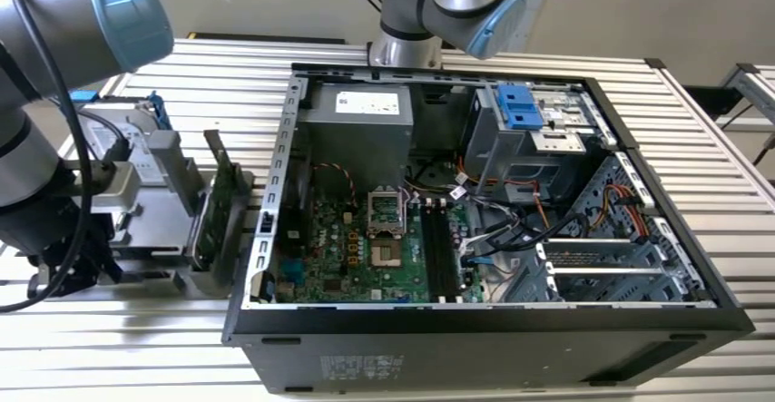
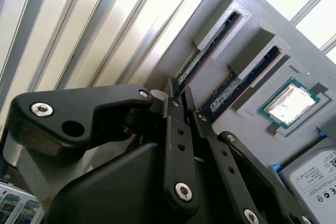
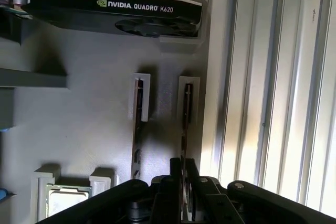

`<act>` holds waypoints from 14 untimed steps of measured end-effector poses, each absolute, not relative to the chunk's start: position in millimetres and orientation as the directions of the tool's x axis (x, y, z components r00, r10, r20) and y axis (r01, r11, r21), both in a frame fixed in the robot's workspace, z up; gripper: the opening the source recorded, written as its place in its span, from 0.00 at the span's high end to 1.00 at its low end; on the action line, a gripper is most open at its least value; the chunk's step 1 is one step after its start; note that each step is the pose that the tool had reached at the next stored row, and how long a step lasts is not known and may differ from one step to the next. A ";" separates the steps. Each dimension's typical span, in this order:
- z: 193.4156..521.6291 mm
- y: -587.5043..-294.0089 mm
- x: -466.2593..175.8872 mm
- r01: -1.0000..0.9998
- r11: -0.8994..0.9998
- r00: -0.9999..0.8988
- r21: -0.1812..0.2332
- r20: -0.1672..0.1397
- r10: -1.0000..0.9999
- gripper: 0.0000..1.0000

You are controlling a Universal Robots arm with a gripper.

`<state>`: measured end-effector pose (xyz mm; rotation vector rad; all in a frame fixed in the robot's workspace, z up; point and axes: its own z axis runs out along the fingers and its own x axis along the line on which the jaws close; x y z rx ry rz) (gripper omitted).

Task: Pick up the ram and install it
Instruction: 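Pick up the ram and move it above insertion slot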

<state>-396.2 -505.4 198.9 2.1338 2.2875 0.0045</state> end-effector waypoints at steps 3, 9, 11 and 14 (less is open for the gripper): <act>200.9 -505.4 -396.3 0.998 0.069 -0.069 0.011 -0.008 0.998 1.00; 204.4 -505.4 -396.3 0.998 0.069 -0.069 0.011 -0.008 0.998 1.00; 205.9 -505.4 -396.3 0.998 0.069 -0.069 0.011 -0.008 0.998 1.00; 208.5 -505.4 -396.3 0.998 0.069 -0.069 0.011 -0.008 0.998 1.00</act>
